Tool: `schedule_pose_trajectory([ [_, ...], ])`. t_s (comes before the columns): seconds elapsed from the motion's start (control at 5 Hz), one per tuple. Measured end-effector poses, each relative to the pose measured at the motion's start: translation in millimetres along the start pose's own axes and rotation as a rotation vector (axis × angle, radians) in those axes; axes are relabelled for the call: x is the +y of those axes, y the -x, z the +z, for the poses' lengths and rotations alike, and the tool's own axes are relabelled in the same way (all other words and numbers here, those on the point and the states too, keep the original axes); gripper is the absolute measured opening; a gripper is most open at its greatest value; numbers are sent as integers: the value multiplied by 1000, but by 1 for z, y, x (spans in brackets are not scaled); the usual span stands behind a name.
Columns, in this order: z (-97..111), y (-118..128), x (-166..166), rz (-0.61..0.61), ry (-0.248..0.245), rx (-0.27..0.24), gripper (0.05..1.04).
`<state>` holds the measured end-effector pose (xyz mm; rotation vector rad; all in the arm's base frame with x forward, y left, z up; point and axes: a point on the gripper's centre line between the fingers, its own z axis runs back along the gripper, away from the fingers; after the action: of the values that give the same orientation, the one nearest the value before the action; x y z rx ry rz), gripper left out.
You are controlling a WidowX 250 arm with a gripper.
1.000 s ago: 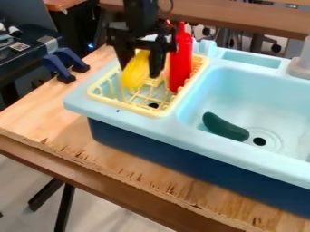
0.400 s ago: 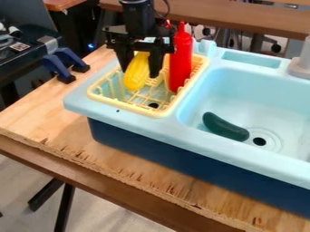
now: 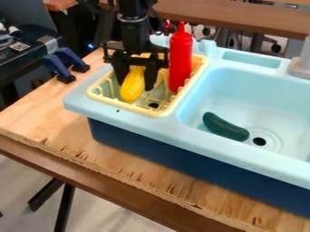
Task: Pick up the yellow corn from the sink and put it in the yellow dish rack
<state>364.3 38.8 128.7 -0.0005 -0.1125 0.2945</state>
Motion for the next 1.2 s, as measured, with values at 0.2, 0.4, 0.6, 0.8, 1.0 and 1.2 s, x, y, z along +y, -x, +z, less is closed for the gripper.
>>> schedule_pose_trajectory([
  [0.2,-9,-4,5,3,-4,21,726],
  [0.4,-11,-8,4,-26,1,44,878],
  [0.6,-10,-8,2,-29,9,43,997],
  [0.8,9,-7,2,-29,15,-4,999],
  [1.0,31,7,-5,-66,17,-39,999],
  [1.2,51,35,-28,-137,10,-62,999],
])
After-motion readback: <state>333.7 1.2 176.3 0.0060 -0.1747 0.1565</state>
